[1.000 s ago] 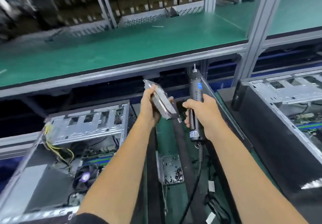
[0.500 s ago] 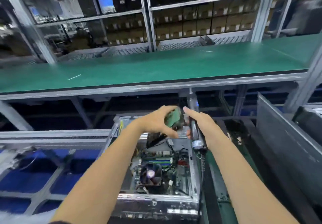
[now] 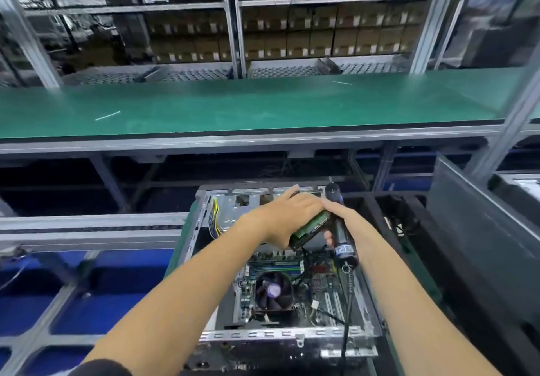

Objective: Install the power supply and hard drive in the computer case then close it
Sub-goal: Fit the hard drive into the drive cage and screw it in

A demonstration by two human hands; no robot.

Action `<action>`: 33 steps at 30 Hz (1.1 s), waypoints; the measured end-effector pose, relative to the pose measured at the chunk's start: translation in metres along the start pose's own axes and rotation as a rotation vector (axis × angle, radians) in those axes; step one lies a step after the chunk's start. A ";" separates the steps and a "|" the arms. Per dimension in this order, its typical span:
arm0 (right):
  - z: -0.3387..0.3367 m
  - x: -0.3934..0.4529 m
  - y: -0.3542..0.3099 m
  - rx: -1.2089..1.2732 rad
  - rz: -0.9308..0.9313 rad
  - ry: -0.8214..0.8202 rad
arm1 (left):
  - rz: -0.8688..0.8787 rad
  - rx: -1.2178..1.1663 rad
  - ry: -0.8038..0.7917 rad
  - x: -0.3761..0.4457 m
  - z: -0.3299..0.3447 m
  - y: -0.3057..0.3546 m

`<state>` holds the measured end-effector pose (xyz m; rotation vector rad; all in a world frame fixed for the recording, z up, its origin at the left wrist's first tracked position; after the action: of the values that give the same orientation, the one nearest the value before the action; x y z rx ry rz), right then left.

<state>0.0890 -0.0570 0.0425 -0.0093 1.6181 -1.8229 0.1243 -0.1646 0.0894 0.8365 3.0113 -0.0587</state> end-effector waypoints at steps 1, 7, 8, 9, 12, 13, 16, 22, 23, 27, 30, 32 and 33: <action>-0.003 0.001 0.001 0.013 0.006 -0.017 | 0.025 0.022 0.034 0.003 -0.001 0.003; -0.023 0.002 0.006 -0.045 0.031 0.013 | 0.081 -0.011 0.053 0.017 0.008 0.008; -0.025 0.002 0.006 -0.033 0.040 0.021 | 0.060 -0.026 0.066 0.017 0.008 0.005; -0.027 0.003 0.006 -0.024 0.050 0.029 | 0.021 -0.066 0.099 0.016 0.007 -0.001; -0.030 0.004 0.005 0.025 0.058 0.047 | -0.293 -0.468 0.386 -0.005 -0.003 -0.038; -0.029 0.005 0.004 0.050 0.050 0.045 | -0.492 -0.622 0.548 -0.018 -0.001 -0.056; -0.024 0.009 0.001 0.085 0.023 0.032 | -1.126 -1.199 0.760 -0.054 0.040 -0.079; -0.015 0.017 0.000 -0.041 -0.015 -0.017 | -1.033 -2.038 0.508 -0.014 0.067 -0.042; -0.014 0.017 -0.001 -0.069 -0.032 -0.030 | -1.025 -2.052 0.491 -0.013 0.067 -0.039; -0.021 0.019 -0.010 -0.076 -0.069 -0.036 | -1.056 -2.013 0.394 -0.037 0.081 -0.037; -0.031 0.023 -0.016 -0.065 -0.060 -0.002 | -1.000 -2.067 0.244 -0.055 0.090 -0.035; -0.032 0.026 -0.014 -0.071 -0.048 0.020 | -0.956 -2.019 0.074 -0.057 0.094 -0.028; -0.031 0.028 -0.013 -0.066 -0.038 0.033 | -0.932 -1.963 -0.013 -0.055 0.096 -0.023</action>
<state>0.0481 -0.0439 0.0348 -0.0405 1.7109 -1.8065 0.1602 -0.2161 -0.0044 -0.6861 1.5659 2.0984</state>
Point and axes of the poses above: each hand's wrist, its own x-axis towards the middle knuckle, its own z-axis out of the palm, y = z × x, the point moved 7 cm from there along x, towards the middle knuckle, and after that the axes turned 6 degrees about -x, right-handed, at the moved point
